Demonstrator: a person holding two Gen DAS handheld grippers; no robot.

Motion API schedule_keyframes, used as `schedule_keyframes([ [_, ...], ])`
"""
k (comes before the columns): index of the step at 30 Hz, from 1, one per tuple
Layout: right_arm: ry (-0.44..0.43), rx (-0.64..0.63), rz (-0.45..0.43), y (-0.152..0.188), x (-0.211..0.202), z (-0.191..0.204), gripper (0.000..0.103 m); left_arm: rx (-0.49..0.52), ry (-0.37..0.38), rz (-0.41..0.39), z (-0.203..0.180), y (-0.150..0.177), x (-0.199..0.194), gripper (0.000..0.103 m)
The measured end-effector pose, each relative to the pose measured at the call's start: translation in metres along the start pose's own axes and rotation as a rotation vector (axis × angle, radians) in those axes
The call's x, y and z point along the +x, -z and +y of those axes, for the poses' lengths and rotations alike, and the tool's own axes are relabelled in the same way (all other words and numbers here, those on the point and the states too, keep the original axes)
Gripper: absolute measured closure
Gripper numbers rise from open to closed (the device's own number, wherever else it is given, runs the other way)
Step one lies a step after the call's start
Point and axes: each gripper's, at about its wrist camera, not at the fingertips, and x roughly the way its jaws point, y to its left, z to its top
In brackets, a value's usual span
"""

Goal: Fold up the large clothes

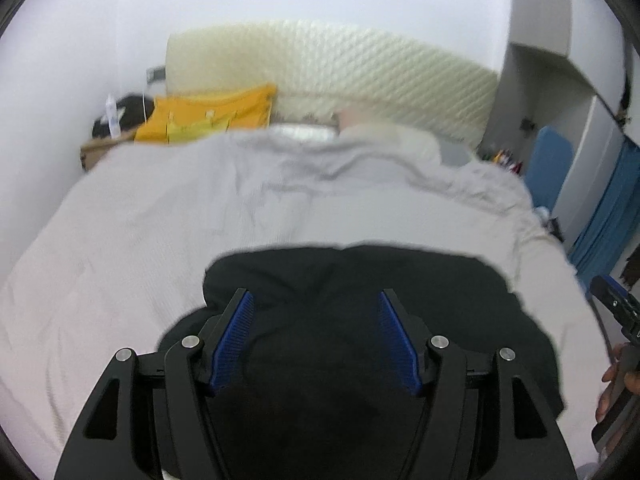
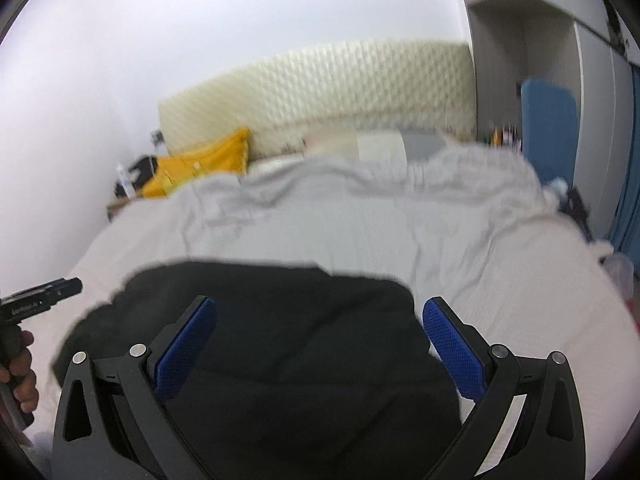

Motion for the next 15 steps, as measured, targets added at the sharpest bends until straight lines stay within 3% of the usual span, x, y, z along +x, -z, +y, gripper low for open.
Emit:
schedule_keyframes([
  [7,-0.019,-0.055,-0.183,-0.048,-0.115,0.034,0.0,0.034,0.076,-0.153,-0.022,-0.024,-0.125,0.038],
  [15,-0.08,-0.09,-0.332,-0.056,-0.217,0.067,0.0,0.104,0.099,-0.237,-0.044,-0.019,-0.222,0.038],
])
